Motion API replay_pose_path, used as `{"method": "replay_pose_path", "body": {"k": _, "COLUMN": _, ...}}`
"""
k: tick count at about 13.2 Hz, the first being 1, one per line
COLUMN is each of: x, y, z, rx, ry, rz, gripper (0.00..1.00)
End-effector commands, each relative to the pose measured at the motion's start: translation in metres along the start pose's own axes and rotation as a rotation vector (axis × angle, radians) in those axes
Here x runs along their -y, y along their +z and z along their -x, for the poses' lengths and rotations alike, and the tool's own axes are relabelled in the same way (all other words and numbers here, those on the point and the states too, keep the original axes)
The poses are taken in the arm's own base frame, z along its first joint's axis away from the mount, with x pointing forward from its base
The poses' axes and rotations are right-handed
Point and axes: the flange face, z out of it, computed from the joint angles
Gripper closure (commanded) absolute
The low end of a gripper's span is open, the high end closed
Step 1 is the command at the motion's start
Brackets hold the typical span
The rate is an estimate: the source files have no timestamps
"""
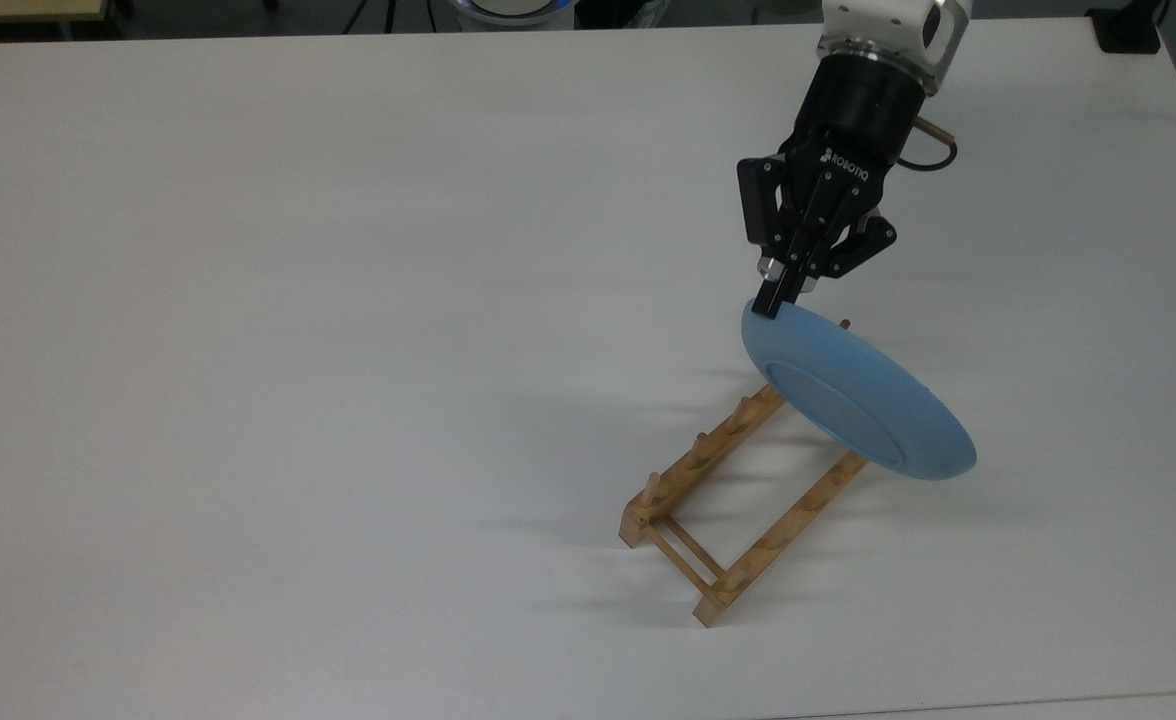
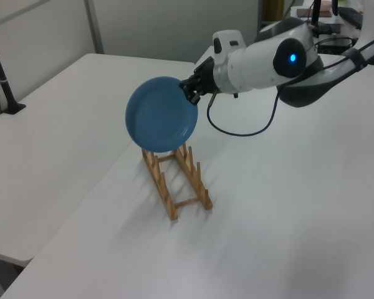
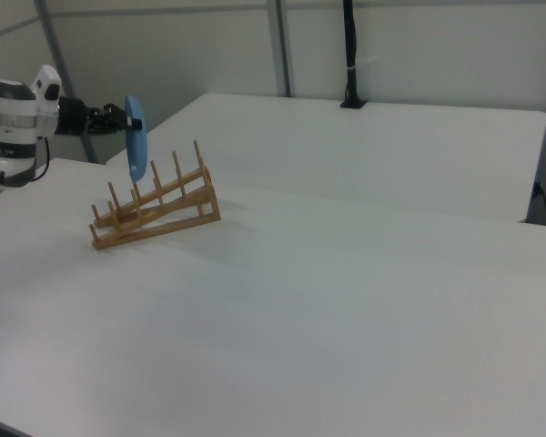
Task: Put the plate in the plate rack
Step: 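Lower the upright plate down between the rack pegs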
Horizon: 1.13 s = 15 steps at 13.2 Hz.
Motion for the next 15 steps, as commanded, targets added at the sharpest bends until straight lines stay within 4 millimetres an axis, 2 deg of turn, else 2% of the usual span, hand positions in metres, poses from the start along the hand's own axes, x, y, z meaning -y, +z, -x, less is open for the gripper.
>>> {"method": "replay_pose_path", "body": {"k": 1, "x": 0.013, "y": 0.006, "z": 0.002, "rx": -0.034, "ry": 0.008, "rz": 0.016, "gripper": 1.00}}
{"method": "replay_pose_path", "body": {"k": 7, "x": 0.027, "y": 0.014, "z": 0.014, "rx": -0.042, "ry": -0.002, "rz": 0.033, "gripper": 1.00}}
{"method": "replay_pose_path", "body": {"k": 13, "x": 0.000, "y": 0.003, "z": -0.008, "rx": -0.078, "ry": 0.035, "rz": 0.063, "gripper": 1.00}}
{"method": "replay_pose_path", "body": {"k": 15, "x": 0.001, "y": 0.004, "z": -0.007, "rx": -0.077, "ry": 0.033, "rz": 0.062, "gripper": 1.00}}
